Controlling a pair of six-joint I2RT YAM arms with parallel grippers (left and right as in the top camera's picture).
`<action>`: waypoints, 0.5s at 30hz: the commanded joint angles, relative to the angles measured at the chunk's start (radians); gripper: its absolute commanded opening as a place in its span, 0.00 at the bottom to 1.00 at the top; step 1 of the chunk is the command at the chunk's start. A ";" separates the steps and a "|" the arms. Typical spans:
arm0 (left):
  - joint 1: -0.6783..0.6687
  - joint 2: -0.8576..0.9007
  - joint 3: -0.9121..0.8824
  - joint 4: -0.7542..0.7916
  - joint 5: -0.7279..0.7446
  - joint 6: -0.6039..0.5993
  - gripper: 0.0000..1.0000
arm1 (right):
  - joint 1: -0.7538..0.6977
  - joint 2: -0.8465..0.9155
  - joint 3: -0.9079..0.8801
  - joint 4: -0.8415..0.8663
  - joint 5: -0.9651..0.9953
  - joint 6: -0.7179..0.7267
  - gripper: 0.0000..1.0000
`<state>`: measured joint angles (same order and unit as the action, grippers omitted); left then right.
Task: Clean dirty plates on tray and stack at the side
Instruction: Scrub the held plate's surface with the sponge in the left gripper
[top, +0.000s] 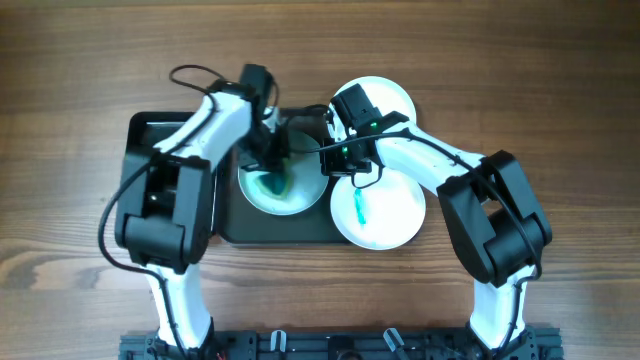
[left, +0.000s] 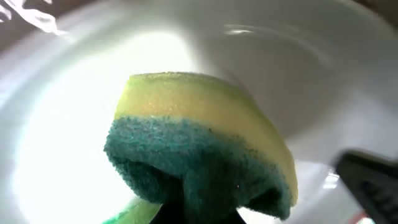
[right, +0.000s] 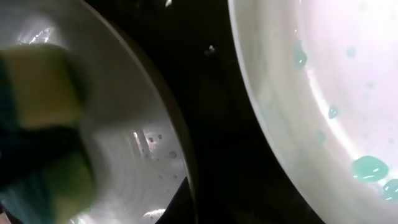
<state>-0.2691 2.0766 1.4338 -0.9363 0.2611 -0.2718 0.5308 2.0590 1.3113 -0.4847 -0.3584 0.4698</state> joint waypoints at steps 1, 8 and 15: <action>-0.063 0.043 -0.010 0.048 0.109 -0.048 0.04 | 0.017 0.032 -0.011 0.019 -0.069 -0.023 0.04; -0.012 0.043 -0.010 -0.052 -0.294 -0.344 0.04 | 0.014 0.037 -0.012 -0.005 -0.049 0.057 0.04; -0.002 0.043 -0.010 -0.175 -0.415 -0.367 0.04 | 0.008 0.071 -0.014 -0.017 -0.043 0.083 0.04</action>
<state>-0.2878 2.0800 1.4460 -1.1042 -0.0429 -0.6300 0.5526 2.0743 1.3113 -0.4824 -0.4225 0.5274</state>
